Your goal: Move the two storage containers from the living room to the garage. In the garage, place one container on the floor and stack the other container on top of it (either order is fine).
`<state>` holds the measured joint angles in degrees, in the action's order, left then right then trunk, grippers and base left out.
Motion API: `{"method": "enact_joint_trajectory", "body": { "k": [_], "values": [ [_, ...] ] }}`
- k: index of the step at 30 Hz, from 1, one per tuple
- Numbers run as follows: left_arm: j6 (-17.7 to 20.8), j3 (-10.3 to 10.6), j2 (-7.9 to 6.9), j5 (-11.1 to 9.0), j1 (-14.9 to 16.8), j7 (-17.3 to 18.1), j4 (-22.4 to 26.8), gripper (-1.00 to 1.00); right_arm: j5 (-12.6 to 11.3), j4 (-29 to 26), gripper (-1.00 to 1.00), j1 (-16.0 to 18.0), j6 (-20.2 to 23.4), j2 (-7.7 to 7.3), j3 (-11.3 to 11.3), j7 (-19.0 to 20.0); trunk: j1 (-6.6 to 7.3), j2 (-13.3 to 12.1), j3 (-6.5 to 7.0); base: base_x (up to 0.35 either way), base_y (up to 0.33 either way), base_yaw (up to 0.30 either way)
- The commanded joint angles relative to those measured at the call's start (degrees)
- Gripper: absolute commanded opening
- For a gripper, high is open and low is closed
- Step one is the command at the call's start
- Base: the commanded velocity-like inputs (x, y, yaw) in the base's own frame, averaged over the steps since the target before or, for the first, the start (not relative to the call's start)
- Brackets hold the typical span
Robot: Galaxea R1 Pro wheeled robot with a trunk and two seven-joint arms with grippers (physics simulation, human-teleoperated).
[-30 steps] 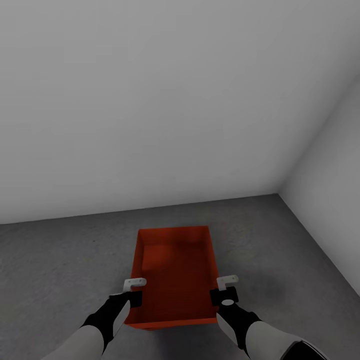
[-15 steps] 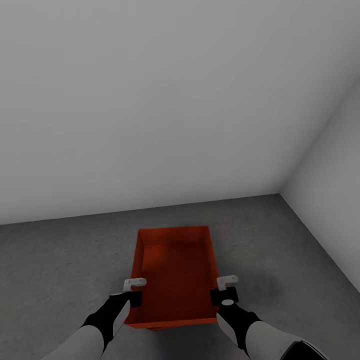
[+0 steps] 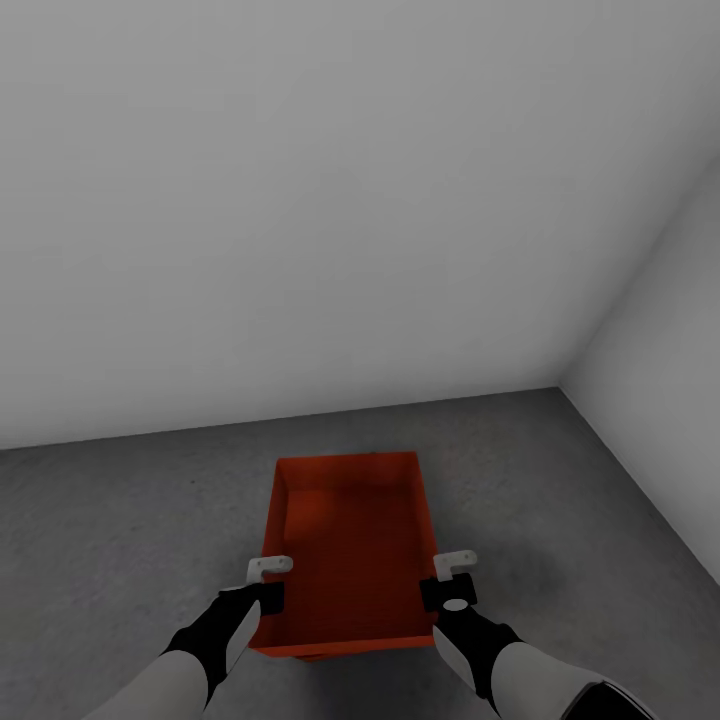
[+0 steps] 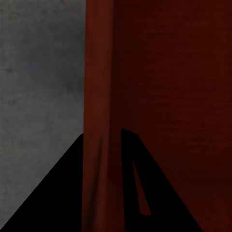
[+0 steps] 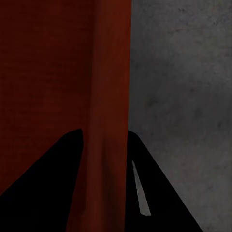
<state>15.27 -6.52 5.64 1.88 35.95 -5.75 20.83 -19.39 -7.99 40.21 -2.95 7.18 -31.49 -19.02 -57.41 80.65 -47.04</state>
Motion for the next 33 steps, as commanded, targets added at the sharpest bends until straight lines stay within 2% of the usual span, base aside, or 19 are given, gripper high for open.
{"method": "enact_joint_trajectory", "body": {
  "k": [1, 21, 33],
  "values": [
    [0.38, 0.06, -2.13, 0.89, 0.0, -0.36, 0.27, -1.0, -1.26, 0.16, -1.0, 0.05, -0.3, -0.59, 0.9, -0.14, 0.0, 0.02, -0.04, 0.0, 0.0, 0.0],
    [0.38, 0.0, -2.13, 0.87, 0.0, -0.32, 0.3, -1.0, -1.26, 0.16, -1.0, 0.05, -0.3, -0.59, 0.9, -0.14, 0.0, 0.02, -0.04, 0.0, 0.0, 0.0],
    [0.38, 0.01, -2.12, 0.89, 0.0, -0.32, 0.27, -1.0, -1.26, 0.16, -1.0, 0.05, -0.3, -0.59, 0.9, -0.14, -2.63, 4.84, -2.19, 0.0, 0.0, 0.0]
  ]
}}
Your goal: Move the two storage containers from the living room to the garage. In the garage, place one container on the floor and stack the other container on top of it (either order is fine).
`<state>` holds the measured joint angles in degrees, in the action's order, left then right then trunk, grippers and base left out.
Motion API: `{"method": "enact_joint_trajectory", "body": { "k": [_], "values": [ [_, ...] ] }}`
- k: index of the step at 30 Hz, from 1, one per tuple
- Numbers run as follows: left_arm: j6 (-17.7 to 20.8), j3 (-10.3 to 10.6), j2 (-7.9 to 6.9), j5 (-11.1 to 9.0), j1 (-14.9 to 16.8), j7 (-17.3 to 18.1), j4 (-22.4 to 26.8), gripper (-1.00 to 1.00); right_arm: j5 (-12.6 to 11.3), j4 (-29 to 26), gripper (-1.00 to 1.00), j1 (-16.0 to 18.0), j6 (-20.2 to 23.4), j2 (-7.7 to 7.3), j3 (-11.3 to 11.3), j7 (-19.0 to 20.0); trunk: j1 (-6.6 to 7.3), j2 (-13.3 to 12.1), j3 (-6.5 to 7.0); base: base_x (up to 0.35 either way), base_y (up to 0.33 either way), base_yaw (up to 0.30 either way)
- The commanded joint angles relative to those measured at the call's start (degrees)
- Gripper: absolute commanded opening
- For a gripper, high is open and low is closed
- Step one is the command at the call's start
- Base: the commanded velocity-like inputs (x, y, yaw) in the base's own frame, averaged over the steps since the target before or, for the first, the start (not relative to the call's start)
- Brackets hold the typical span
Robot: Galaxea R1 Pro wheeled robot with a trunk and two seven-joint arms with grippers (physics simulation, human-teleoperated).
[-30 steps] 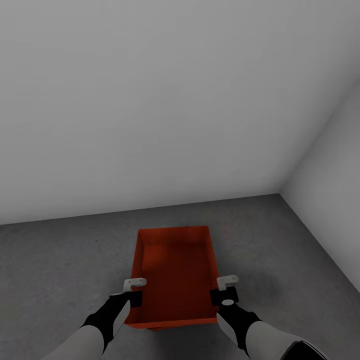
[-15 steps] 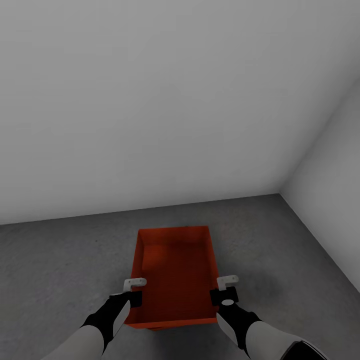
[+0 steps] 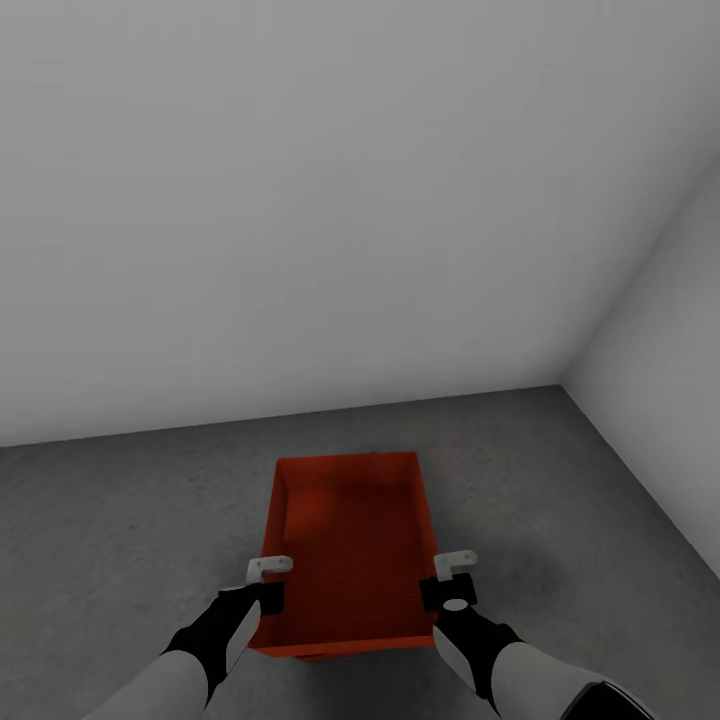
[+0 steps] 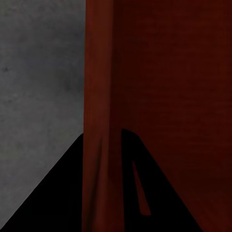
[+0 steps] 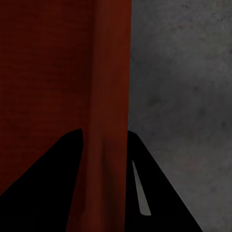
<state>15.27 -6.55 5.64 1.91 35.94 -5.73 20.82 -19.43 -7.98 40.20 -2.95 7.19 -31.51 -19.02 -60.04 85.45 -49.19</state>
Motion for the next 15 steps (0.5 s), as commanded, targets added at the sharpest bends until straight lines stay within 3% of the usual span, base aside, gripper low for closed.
{"method": "enact_joint_trajectory", "body": {
  "k": [1, 8, 15],
  "values": [
    [0.38, 0.05, -2.13, 0.86, 0.0, -0.33, 0.27, -1.0, -1.22, 0.16, -1.0, 0.05, -0.3, -0.6, 0.93, -0.14, -0.22, 0.44, -0.22, 0.0, 0.0, 0.0],
    [0.38, 0.08, -2.13, 0.9, 0.0, -0.33, 0.27, -1.0, -1.22, 0.16, -1.0, 0.05, -0.3, -0.6, 0.93, -0.14, -1.76, 3.25, -1.48, 0.0, 0.0, 0.0],
    [0.38, 0.05, -2.13, 0.9, 0.0, -0.33, 0.27, -1.0, -1.22, 0.16, -1.0, 0.05, -0.3, -0.6, 0.93, -0.14, -1.98, 3.65, -1.66, 0.0, 0.0, 0.0]
  ]
}}
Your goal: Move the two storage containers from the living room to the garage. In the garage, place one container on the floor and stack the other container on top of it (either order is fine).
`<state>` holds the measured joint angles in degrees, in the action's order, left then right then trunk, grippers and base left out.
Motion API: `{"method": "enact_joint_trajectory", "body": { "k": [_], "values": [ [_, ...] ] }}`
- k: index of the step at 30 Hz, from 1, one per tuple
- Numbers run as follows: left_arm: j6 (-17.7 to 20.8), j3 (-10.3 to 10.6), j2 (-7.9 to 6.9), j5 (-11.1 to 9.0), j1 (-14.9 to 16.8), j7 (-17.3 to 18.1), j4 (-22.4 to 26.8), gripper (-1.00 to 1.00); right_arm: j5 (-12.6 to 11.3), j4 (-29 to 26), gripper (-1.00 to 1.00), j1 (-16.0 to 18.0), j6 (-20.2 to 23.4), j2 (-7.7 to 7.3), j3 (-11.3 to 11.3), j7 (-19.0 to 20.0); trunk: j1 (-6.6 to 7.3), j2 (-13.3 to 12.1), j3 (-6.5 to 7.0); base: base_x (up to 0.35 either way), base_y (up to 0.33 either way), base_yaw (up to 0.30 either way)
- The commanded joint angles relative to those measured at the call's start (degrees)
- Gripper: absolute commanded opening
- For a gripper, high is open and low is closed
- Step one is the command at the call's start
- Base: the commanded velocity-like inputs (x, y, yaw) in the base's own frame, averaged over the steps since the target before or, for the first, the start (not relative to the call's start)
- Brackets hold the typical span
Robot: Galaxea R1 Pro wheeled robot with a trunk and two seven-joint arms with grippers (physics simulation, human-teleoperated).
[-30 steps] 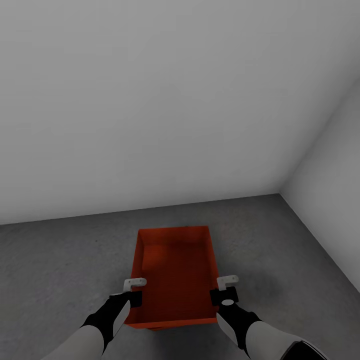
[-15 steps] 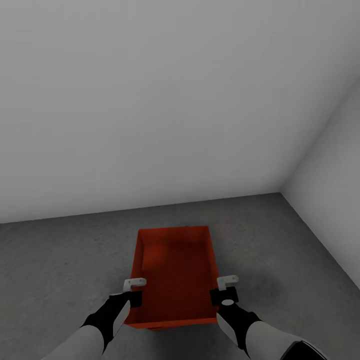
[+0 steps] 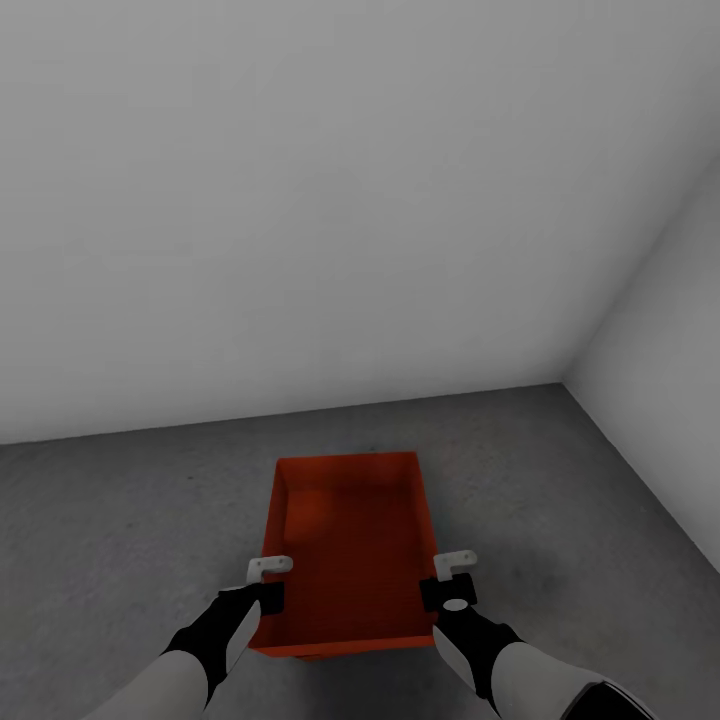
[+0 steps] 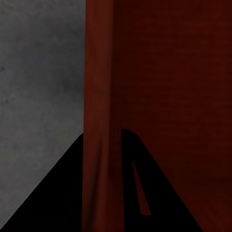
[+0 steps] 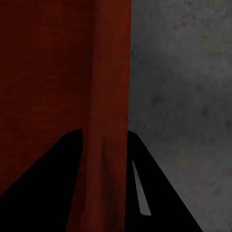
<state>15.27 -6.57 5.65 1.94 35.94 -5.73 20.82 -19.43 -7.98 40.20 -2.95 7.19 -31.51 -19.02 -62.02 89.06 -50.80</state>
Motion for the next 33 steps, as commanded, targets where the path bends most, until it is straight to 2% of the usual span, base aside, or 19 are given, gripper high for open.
{"method": "enact_joint_trajectory", "body": {
  "k": [1, 8, 12, 21, 33],
  "values": [
    [0.38, 0.07, -2.13, 0.87, 0.0, -0.33, 0.28, -1.0, -1.22, 0.16, -1.0, 0.05, -0.3, -0.59, 0.93, -0.14, -0.22, 0.44, -0.22, 0.0, 0.0, 0.0],
    [0.38, 0.14, -2.13, 0.87, 0.0, -0.34, 0.28, -1.0, -1.22, 0.16, -1.0, 0.05, -0.3, -0.59, 0.93, -0.14, -1.76, 3.24, -1.48, 0.0, 0.0, 0.0],
    [0.38, 0.08, -2.13, 0.87, 0.0, -0.34, 0.29, -1.0, -1.22, 0.16, -1.0, 0.05, -0.3, -0.59, 0.93, -0.14, -1.76, 3.24, -1.48, 0.0, 0.0, 0.0],
    [0.38, 0.15, -2.13, 0.87, 0.0, -0.33, 0.28, -1.0, -1.22, 0.16, -1.0, 0.05, -0.3, -0.59, 0.93, -0.14, -3.73, 6.85, -3.1, 0.0, 0.0, 0.0],
    [0.38, 0.09, -2.13, 0.87, 0.0, -0.33, 0.3, -1.0, -1.22, 0.16, -1.0, 0.05, -0.3, -0.59, 0.93, -0.14, -3.73, 6.85, -3.1, 0.0, 0.0, 0.0]
  ]
}}
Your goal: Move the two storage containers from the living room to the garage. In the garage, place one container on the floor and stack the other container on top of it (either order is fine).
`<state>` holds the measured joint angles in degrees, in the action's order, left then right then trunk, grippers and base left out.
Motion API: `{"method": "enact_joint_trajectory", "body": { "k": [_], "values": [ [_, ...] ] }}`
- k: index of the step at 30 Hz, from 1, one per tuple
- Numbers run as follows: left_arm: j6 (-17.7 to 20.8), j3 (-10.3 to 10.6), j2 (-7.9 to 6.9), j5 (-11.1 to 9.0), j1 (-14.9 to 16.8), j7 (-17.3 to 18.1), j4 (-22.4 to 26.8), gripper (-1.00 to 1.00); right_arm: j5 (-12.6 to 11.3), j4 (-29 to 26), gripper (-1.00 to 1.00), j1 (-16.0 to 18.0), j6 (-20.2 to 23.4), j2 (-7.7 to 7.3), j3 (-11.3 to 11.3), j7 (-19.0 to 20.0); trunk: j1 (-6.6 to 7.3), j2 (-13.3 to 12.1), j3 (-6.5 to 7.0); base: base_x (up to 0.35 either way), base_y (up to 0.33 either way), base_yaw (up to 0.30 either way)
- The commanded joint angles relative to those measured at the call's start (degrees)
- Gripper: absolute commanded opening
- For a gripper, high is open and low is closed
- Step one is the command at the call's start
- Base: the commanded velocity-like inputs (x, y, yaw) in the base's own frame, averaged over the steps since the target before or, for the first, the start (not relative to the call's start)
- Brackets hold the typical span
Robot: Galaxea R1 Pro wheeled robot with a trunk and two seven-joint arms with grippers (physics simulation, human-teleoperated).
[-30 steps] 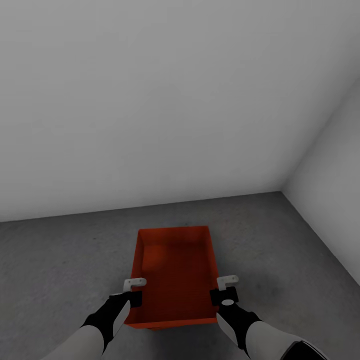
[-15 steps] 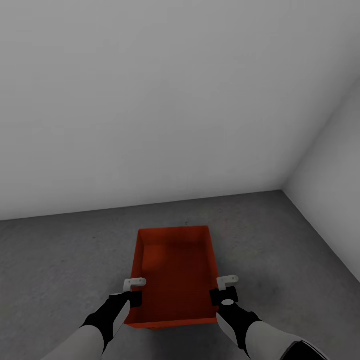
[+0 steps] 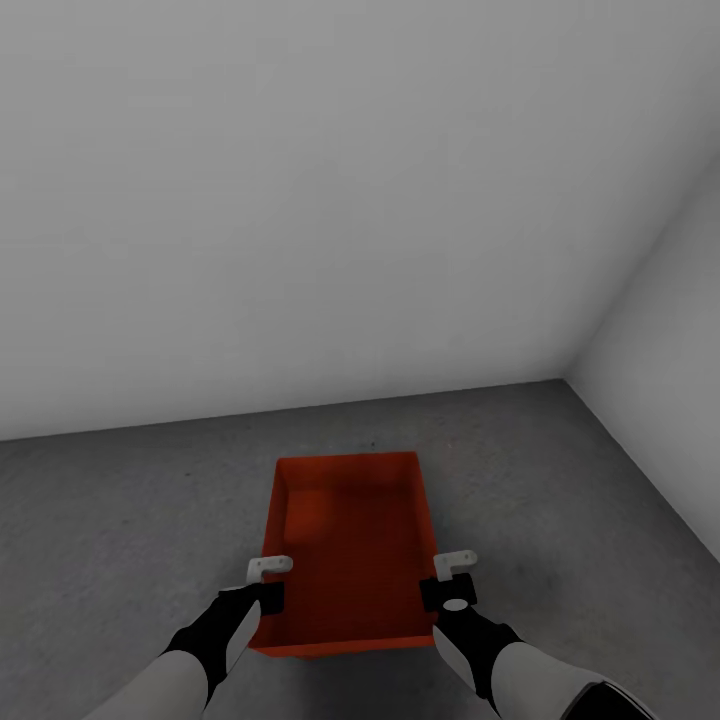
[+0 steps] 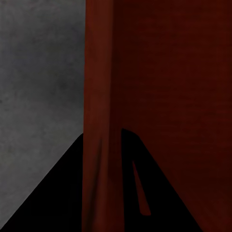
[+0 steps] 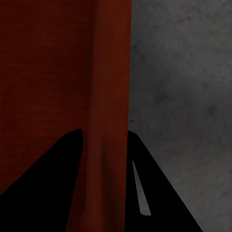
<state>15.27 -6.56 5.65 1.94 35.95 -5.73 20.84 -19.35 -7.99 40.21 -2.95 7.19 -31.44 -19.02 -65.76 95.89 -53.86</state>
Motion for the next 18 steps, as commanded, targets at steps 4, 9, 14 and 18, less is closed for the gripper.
{"method": "enact_joint_trajectory", "body": {
  "k": [4, 9, 14, 18],
  "values": [
    [0.38, 0.07, -2.13, 0.87, 0.0, -0.34, 0.29, -1.0, -1.31, 0.17, -1.0, 0.05, -0.3, -0.59, 0.86, -0.14, 0.01, 0.02, -0.04, 0.0, 0.0, 0.0],
    [0.38, 0.06, -2.13, 0.87, 0.0, -0.34, 0.29, -1.0, -1.31, 0.17, -1.0, 0.05, -0.3, -0.59, 0.86, -0.14, 0.01, 0.02, -0.04, 0.0, 0.0, 0.0],
    [0.38, 0.11, -2.13, 0.87, 0.0, -0.34, 0.26, -1.0, -1.31, 0.17, -1.0, 0.05, -0.3, -0.59, 0.86, -0.14, -0.87, 1.62, -0.76, 0.0, 0.0, 0.0],
    [0.38, 0.14, -2.13, 0.87, 0.0, -0.36, 0.25, -1.0, -1.31, 0.17, -1.0, 0.05, -0.3, -0.59, 0.86, -0.14, -1.75, 3.23, -1.47, 0.0, 0.0, 0.0]
  ]
}}
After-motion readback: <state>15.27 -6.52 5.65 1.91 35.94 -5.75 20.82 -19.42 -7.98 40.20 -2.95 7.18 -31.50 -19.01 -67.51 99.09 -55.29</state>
